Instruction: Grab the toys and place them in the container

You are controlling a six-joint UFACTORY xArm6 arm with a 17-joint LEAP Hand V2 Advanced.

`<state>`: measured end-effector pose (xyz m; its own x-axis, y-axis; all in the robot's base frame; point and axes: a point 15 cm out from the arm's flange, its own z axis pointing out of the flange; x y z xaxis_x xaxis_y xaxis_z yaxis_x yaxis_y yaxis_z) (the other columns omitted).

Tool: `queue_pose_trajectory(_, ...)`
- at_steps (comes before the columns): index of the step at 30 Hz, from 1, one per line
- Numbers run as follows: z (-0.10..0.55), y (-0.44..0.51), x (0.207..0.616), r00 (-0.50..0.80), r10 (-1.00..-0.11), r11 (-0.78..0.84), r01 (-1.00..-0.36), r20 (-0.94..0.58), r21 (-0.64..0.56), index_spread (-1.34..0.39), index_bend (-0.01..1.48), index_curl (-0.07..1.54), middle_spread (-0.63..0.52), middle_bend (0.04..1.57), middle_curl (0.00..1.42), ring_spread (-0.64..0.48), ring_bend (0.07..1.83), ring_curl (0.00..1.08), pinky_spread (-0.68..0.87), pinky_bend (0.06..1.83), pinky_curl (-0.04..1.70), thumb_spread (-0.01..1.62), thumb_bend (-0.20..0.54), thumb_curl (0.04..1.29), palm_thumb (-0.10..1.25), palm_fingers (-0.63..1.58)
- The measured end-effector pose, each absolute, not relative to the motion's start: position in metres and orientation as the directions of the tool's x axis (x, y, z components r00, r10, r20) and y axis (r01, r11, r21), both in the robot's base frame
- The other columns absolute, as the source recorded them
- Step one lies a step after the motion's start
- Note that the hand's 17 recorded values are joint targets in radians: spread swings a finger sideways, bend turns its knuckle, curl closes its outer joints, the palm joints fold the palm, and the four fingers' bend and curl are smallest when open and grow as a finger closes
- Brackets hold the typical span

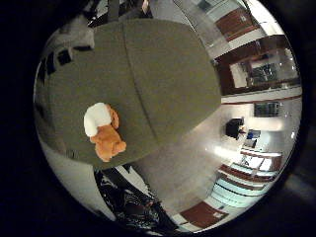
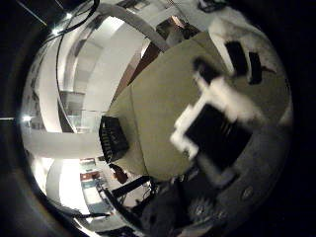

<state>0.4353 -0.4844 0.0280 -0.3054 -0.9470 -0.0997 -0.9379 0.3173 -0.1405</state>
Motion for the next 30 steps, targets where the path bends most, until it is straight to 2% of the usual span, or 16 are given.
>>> queue_pose_trajectory(3, -0.003, -0.482, 0.421, -0.323, -0.938, 0.335, -0.937, -0.124, -0.101, -0.39, 0.5, 0.71, -0.19, 0.94, 0.61, -0.19, 1.21, 0.5, -0.17, 1.23, 0.51, 1.08, -0.033, 0.49, 0.64, 0.22)
queue_pose_trajectory(4, -0.011, -0.483, 0.415, -0.33, -0.935, 0.343, -0.935, -0.131, -0.09, -0.39, 0.49, 0.67, -0.18, 0.89, 0.59, -0.17, 1.13, 0.46, -0.06, 1.2, 0.47, 1.09, -0.029, 0.46, 0.62, 0.17)
queue_pose_trajectory(5, -0.022, -0.481, 0.411, -0.335, -0.932, 0.348, -0.935, -0.139, -0.076, -0.38, 0.49, 0.65, -0.16, 0.84, 0.57, -0.14, 1.07, 0.44, 0.03, 1.19, 0.46, 1.1, -0.029, 0.44, 0.61, 0.13)
queue_pose_trajectory(11, -0.064, -0.473, 0.396, -0.348, -0.923, 0.358, -0.933, -0.166, -0.033, -0.32, 0.44, 0.55, -0.07, 0.61, 0.45, -0.01, 0.86, 0.34, 0.31, 1.06, 0.34, 1.11, -0.026, 0.38, 0.55, 0.02)
queue_pose_trajectory(20, -0.096, -0.476, 0.393, -0.347, -0.927, 0.357, -0.933, -0.143, -0.05, -0.27, 0.28, 0.43, 0.02, 0.42, 0.36, 0.14, 0.63, 0.25, 0.43, 0.88, 0.2, 1.1, -0.025, 0.33, 0.52, 0.05)
queue_pose_trajectory(30, -0.128, -0.465, 0.395, -0.343, -0.93, 0.352, -0.935, -0.133, -0.045, -0.24, 0.17, 0.37, 0.06, 0.31, 0.33, 0.18, 0.5, 0.21, 0.47, 0.8, 0.1, 1.1, -0.022, 0.32, 0.52, 0.14)
